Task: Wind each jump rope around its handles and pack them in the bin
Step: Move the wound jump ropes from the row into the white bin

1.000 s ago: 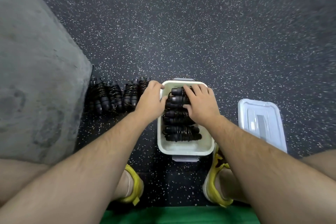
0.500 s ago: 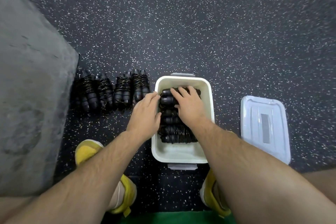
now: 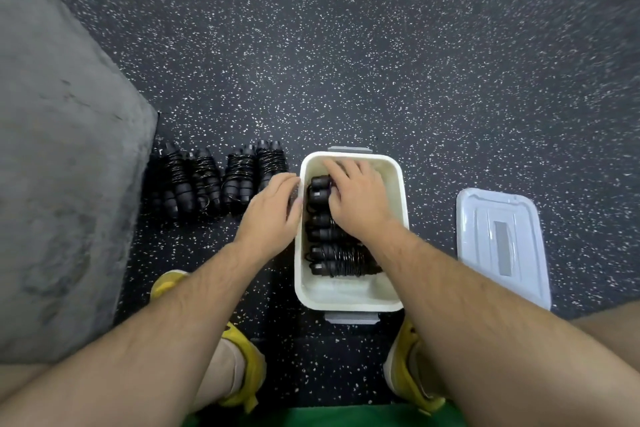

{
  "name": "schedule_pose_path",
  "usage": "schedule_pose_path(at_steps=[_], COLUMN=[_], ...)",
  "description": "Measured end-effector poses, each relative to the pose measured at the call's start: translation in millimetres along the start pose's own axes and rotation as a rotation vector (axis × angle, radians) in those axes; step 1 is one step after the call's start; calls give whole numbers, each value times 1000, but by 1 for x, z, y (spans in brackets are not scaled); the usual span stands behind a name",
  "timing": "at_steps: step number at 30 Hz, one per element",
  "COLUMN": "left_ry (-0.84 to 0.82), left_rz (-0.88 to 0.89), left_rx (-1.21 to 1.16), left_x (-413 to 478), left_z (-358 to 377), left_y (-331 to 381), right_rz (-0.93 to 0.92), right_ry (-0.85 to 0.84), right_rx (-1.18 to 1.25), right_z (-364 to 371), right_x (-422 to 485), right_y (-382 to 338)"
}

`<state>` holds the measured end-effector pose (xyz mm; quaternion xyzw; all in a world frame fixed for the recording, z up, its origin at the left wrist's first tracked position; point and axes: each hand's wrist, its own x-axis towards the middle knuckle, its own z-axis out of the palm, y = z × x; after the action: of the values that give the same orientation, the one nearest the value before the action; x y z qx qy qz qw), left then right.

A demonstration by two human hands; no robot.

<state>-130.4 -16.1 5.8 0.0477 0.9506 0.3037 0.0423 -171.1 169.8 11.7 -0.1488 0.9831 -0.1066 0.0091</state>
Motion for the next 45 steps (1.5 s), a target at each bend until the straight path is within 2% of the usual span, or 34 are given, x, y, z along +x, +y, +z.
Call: schedule_pose_path(at_steps=[3,5,8,11,14,17,21,26,29,33,36,39,43,45], left_ry=[75,76,113,228,170,97,170,169,251,259,157,42,-133,-153], left_rz=[-154,-248,-373,-616,-813,-896,-951,-1042,-907,-479,-156,60,217,263], left_rx=[-13,56,237,299,300,183,77,51,80,130,111,125,183,198], left_x=[3,6,8,8,7,6,10,17,10,-3,-5,-7,-6,-3], left_z=[-4,-7,-16,-30,-39,-37,-34,-42,-45,-45,-47,-47,-35,-24], left_y=[-15,-29,-54,-82,-109,-121,-129,-130,-110,-78,-46,-15,16,27], right_rz=[-105,-185,-239,-260,-283,-306,-351,-402,-404,-366,-362,-344,-298,-224], right_ry=[151,154,35,-70,-155,-186,-180,-172,-141,-67,-129,-172,-188,-181], right_rx=[43,57,46,42,23,12,20,16,12,-7,-88,-86,-29,-19], right_z=[-15,-15,-4,9,17,21,23,23,19,-3,-27,-45,-58,-56], right_x=[21,33,41,45,52,57,53,38,34,36,31,16,-13,-26], right_y=[-33,-58,-93,-118,-138,-157,-171,-172,-162,-137,-106,-62,-16,-4])
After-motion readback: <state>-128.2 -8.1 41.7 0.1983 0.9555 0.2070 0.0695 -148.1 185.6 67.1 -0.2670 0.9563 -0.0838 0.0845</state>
